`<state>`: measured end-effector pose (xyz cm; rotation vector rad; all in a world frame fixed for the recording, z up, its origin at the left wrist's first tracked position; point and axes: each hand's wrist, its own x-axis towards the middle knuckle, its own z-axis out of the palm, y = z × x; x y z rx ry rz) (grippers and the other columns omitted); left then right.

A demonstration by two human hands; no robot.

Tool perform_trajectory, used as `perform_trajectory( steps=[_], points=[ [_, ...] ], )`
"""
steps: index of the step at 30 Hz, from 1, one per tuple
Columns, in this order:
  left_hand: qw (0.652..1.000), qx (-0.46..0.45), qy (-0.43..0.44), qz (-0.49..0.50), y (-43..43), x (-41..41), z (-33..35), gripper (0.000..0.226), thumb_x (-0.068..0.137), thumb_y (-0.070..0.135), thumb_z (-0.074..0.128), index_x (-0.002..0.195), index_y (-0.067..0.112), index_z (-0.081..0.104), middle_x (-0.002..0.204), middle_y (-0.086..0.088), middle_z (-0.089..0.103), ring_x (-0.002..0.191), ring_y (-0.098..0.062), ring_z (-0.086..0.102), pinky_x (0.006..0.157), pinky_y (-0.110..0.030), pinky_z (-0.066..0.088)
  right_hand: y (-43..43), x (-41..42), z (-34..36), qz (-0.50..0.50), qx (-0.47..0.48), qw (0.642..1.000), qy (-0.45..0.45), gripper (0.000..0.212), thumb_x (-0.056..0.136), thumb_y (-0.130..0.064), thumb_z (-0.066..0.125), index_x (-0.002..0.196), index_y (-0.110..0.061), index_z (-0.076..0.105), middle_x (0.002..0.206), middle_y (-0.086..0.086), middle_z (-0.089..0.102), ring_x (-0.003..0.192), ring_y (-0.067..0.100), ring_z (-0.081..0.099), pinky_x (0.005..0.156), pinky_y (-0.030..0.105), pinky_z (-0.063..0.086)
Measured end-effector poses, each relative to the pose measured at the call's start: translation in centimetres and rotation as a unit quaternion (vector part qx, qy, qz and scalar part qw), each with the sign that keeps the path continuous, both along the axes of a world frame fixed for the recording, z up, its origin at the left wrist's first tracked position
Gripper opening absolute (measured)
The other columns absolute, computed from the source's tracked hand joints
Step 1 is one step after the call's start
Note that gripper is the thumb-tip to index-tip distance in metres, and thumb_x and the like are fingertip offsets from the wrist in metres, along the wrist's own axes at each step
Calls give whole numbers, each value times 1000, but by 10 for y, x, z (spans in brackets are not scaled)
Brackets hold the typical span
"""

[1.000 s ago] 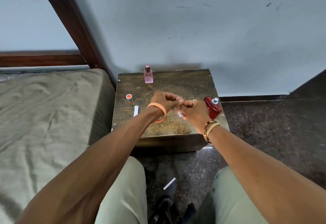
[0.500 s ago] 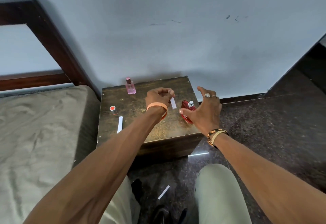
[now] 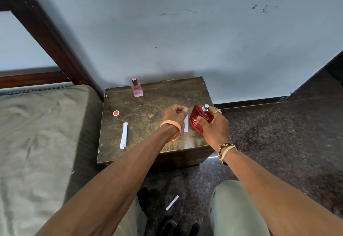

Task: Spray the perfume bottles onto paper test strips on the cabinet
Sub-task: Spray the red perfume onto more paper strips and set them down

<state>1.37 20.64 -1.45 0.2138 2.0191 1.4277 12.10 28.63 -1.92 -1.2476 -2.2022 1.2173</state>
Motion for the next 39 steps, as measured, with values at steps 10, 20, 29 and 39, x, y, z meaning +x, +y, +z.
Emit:
perform_trajectory(
  steps=[10,20,29,39],
  points=[
    [972,118,-201,11,-19,8,57,20,98,12,48,81,15,57,88,-8,64,86,-30,65,74,-53,58,-25,2,54,24,11,984,178,49,88,-37,67,133,-27,51,112,-4,58,100,10,60,78,23,54],
    [971,137,-195,-31,-54,26,111,14,98,11,48,90,11,60,101,-12,68,91,-31,67,83,-57,55,-46,26,112,55,-120,945,300,57,93,-14,60,142,-35,42,116,-2,58,93,14,66,73,33,60],
    [977,189,-72,74,-60,16,133,4,92,9,60,89,9,59,86,-9,69,78,-25,66,73,-43,59,-49,54,139,163,-452,800,358,56,93,-6,44,141,-34,44,140,30,47,117,51,56,98,73,37],
    [968,227,-26,99,-63,11,148,7,84,-6,66,86,1,67,82,-18,69,76,-26,69,69,-35,61,-53,75,158,290,-468,762,340,62,93,-7,38,148,-36,37,143,29,45,112,39,53,94,62,42]
  ],
)
